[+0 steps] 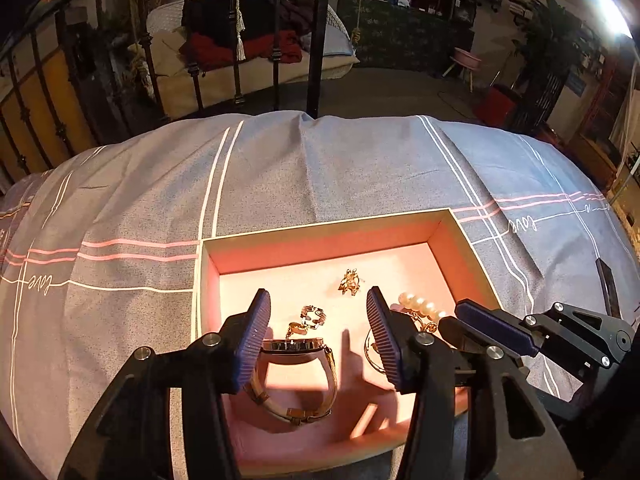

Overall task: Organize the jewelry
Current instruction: 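Withdraw both open tools from the box toward the silver ring and charm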

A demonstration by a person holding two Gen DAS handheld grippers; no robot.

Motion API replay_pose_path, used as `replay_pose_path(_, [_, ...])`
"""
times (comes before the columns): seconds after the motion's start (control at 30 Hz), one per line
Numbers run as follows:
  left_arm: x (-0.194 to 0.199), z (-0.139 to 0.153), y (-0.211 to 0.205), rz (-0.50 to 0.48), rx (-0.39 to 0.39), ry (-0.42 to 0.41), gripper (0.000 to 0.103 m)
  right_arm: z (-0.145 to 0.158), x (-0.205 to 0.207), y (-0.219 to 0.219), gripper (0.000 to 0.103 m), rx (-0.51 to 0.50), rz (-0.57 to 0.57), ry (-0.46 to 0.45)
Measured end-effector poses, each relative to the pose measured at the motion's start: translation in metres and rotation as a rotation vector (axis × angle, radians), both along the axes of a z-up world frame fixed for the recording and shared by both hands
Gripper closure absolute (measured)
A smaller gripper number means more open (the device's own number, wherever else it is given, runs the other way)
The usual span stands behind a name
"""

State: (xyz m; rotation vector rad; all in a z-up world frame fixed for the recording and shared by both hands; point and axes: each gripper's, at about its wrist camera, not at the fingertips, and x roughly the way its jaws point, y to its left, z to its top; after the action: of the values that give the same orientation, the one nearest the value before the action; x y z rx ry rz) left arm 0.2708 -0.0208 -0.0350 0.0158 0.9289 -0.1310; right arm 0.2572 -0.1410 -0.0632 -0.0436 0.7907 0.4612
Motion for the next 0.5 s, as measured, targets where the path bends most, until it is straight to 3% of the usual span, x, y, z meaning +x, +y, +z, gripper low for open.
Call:
replay_pose_path(0.03, [-0.006,0.006,0.003,0.001,-0.019,-0.015,0.047,0.004,-0.005,-0.002,0.051,0.009,-0.004,-0.009])
replay_pose_path(0.07, [-0.013,0.011,0.006,0.006,-0.039,-0.026,0.045,0.009,-0.013,-0.005,0.040,0.015,-0.011,-0.029])
replay_pose_path(0.1, [-0.021,0.016,0.009,0.010,-0.064,-0.037,0.044,0.014,-0.024,-0.008,0.037,0.021,-0.015,-0.058])
replay_pose_path(0.3, [-0.096,0.026,0.022,-0.018,-0.123,-0.120,0.039,0.008,-0.093,-0.032,0.036,0.090,-0.055,-0.080])
replay_pose_path(0.4, [-0.131,0.009,0.025,0.000,-0.125,-0.127,0.037,-0.017,-0.126,-0.044,0.034,0.166,-0.091,-0.028])
replay_pose_path(0.5, [-0.158,-0.015,0.025,0.029,-0.072,-0.143,0.036,-0.040,-0.150,-0.040,0.034,0.178,-0.077,0.028])
